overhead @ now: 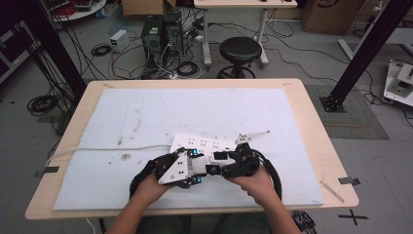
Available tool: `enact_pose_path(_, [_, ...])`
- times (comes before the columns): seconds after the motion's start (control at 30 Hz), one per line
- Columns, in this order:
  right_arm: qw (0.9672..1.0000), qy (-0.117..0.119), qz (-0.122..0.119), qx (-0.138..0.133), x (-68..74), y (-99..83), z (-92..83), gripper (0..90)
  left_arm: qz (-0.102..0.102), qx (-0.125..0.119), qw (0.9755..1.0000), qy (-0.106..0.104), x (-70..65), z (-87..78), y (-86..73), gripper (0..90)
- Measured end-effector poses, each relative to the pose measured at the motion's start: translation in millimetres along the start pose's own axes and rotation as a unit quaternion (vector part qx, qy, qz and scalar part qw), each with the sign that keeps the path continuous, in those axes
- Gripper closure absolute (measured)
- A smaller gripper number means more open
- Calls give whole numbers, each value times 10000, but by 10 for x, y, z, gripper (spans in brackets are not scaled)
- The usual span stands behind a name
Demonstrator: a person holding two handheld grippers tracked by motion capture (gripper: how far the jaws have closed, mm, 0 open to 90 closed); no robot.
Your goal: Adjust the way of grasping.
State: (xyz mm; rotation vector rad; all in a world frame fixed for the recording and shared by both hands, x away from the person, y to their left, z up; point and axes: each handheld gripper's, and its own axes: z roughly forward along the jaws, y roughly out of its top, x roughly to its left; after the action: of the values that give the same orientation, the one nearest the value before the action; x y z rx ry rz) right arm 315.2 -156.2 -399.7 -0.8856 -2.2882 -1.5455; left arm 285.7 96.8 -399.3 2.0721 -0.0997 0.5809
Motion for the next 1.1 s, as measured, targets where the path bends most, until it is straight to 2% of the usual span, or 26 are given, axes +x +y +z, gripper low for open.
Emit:
enact_pose_path(0.17, [9995, 187, 250, -89, -50, -3, 69, 203, 47, -22, 10000, 61, -17, 12, 6, 425])
enact_pose_path(0.43, [9988, 274, 395, -27, -91, -1, 159, 210, 59, -107, 9999, 112, -8, 3, 26, 425])
enact_pose_path(0.5, [9985, 322, 434, -26, -99, 0, 171, 258, 75, -110, 9999, 109, 0, 2, 32, 425])
enact_pose_path(0.63, [9973, 527, 508, -104, -119, 7, 189, 308, 92, -139, 9998, 99, -2, 3, 38, 425])
enact_pose_path(0.73, [9968, 580, 543, -112, -122, 8, 196, 340, 101, -138, 9998, 104, 0, 8, 47, 425])
enact_pose_path(0.77, [9964, 640, 545, -109, -127, 7, 208, 390, 88, -153, 9998, 115, 0, 10, 48, 425])
enact_pose_path(1.0, [9962, 707, 515, -17, -119, 1, 217, 531, 98, -151, 9998, 103, -1, 35, 64, 425])
enact_pose_path(1.1, [9957, 746, 552, 23, -118, -3, 222, 545, 157, -119, 9997, 106, 0, 35, 68, 425])
